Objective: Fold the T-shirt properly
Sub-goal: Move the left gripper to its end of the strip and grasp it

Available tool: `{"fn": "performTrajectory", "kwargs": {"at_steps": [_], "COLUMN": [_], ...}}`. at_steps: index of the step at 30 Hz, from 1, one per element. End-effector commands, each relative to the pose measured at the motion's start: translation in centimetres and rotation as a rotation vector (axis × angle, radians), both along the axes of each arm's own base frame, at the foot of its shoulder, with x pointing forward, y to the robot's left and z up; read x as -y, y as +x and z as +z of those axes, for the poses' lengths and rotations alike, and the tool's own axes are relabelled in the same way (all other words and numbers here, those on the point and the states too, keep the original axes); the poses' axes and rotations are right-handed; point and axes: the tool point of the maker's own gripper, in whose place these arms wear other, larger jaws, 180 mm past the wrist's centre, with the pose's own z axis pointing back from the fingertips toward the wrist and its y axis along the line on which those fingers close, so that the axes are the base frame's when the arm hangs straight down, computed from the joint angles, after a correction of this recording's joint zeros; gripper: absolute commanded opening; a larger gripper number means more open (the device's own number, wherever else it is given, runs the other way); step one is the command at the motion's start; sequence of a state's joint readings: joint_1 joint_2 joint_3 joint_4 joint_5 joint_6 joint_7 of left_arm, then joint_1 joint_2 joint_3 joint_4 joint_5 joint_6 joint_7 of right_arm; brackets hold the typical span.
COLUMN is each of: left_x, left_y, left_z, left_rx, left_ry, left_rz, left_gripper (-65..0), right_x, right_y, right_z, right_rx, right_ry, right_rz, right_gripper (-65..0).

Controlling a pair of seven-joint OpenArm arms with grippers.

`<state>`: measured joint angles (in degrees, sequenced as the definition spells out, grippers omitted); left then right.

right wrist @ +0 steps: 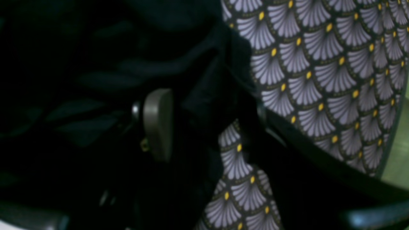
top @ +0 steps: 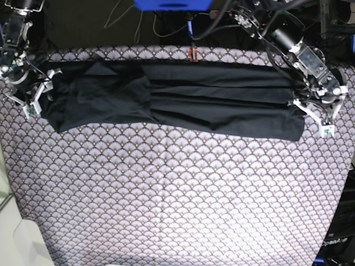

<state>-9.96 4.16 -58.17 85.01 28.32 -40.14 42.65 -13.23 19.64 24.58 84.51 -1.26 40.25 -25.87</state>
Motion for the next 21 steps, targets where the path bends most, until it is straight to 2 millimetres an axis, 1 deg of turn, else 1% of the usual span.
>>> {"fn": "performTrajectory", "kwargs": {"at_steps": [1,6,8,11,13,17,19,21], "left_x": [-1.2,-3.5,-3.7,-3.6,-3.5,-2.6,-2.1,-1.5], "left_y": [0.5,-1.6,-1.7,-1.2,-1.4,-1.3,-1.2,-1.2], "left_z": [2.1,4.9,5.6,6.2,6.0,5.6,4.9,3.6], "left_rx": [0.031,-0.064,-0.057,-0.066,-0.098,-0.105,-0.112,-0.133], "left_ry": [0.047,0.119,0.116,0.093,0.052,-0.066,-0.11,-0.156], "left_rz": [0.016,0.089,0.099,0.07,0.063,0.041,0.029,0.02], "left_gripper": [-21.4,-21.3,-21.3,-21.3,-21.3,-21.3,-21.3,-21.3], "right_x": [0.5,0.5,0.5,0.1,-0.4,-0.4,-0.4,-0.4], "right_y": [0.8,0.9,0.9,0.9,1.0,1.0,1.0,1.0], "right_z": [1.1,1.2,1.2,1.0,0.8,0.8,0.8,0.8], "right_rx": [0.039,0.04,0.04,0.037,0.031,0.03,0.03,0.03], "right_ry": [-0.013,-0.013,-0.013,-0.01,-0.007,-0.008,-0.008,-0.008], "right_rz": [0.005,0.005,0.005,0.015,0.03,0.032,0.032,0.032], "right_gripper": [-31.7,-31.7,-31.7,-31.7,-31.7,-31.7,-31.7,-31.7]}}
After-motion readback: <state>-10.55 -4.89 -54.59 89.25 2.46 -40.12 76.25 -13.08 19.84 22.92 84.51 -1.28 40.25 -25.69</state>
